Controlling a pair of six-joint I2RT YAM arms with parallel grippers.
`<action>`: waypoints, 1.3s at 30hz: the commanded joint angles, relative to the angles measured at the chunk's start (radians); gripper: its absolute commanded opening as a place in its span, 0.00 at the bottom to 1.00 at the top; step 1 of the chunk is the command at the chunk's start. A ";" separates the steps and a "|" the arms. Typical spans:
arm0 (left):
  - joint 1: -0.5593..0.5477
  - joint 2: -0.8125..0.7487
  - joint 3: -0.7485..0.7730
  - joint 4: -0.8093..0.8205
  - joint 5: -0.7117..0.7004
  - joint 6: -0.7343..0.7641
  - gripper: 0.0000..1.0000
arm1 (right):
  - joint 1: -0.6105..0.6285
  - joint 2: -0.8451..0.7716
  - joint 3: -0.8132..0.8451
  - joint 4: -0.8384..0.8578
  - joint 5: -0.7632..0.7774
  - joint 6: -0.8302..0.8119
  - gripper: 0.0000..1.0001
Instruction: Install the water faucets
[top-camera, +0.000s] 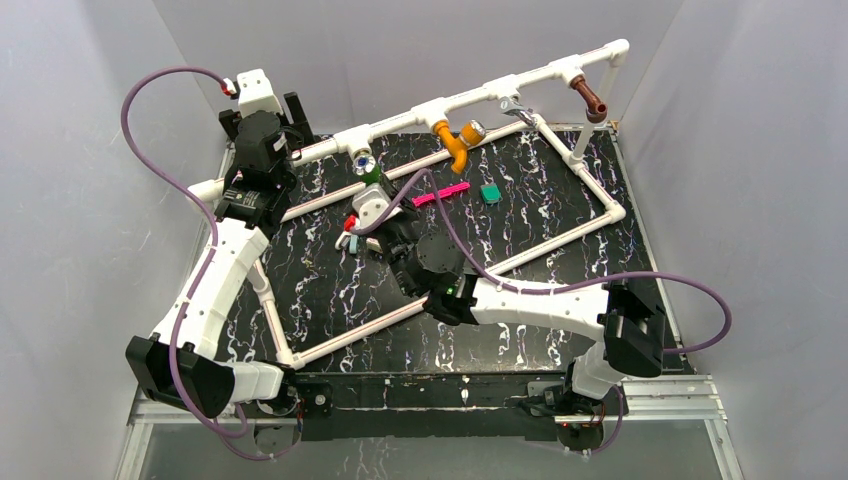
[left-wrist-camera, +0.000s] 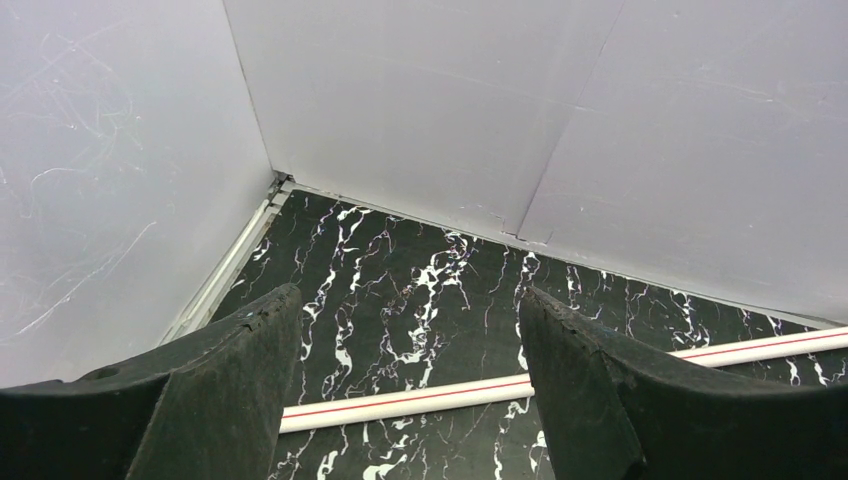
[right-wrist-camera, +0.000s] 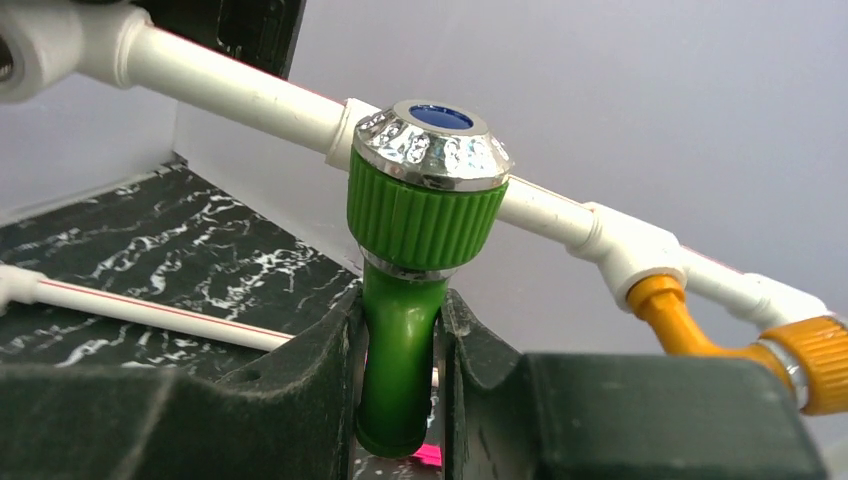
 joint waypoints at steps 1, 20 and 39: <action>-0.074 -0.019 -0.064 -0.267 0.085 -0.001 0.77 | -0.045 -0.003 0.038 0.121 -0.328 -0.226 0.01; -0.073 -0.021 -0.061 -0.272 0.089 -0.002 0.77 | -0.044 -0.017 0.106 0.157 -0.079 0.266 0.01; -0.095 -0.037 -0.060 -0.273 0.078 0.004 0.77 | -0.053 -0.066 0.085 0.037 0.185 0.999 0.01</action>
